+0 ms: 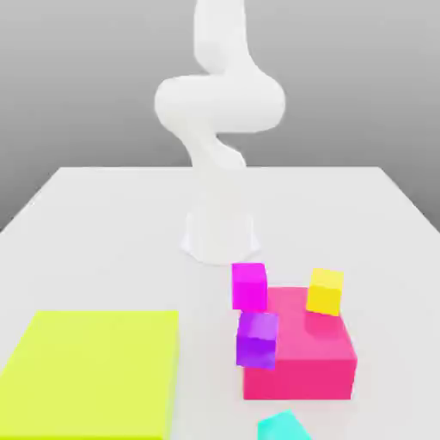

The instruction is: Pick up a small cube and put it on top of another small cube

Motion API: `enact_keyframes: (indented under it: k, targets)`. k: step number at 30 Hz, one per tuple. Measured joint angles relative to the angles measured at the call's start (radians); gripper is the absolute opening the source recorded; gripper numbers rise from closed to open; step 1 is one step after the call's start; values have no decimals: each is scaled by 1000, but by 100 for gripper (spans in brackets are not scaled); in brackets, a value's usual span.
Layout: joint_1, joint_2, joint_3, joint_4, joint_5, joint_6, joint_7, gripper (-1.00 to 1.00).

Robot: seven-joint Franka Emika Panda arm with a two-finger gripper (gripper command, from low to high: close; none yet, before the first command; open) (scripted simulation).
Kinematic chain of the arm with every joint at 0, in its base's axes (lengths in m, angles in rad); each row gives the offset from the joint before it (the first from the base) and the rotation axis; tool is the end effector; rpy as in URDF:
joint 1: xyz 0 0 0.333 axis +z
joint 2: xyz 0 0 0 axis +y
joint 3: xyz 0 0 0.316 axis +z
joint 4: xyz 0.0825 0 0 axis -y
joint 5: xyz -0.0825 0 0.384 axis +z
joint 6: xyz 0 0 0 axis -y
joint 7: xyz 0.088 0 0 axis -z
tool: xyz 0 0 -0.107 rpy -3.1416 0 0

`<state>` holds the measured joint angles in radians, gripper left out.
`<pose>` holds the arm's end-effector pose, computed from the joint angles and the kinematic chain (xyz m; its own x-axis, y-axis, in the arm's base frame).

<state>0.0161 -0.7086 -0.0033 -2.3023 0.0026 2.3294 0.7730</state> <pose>0.3798 0.0045 0.6800 0.5401 -0.6933 0.4771 -0.5080 -0.7205 -0.4720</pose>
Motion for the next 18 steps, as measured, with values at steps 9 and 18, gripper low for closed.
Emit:
enact_keyframes:
  k: [9, 18]
  targets:
    - [54, 333, -8, -8, 12, 107, -100, 0]
    - [89, 659, 6, -17, 20, 212, -195, 0]
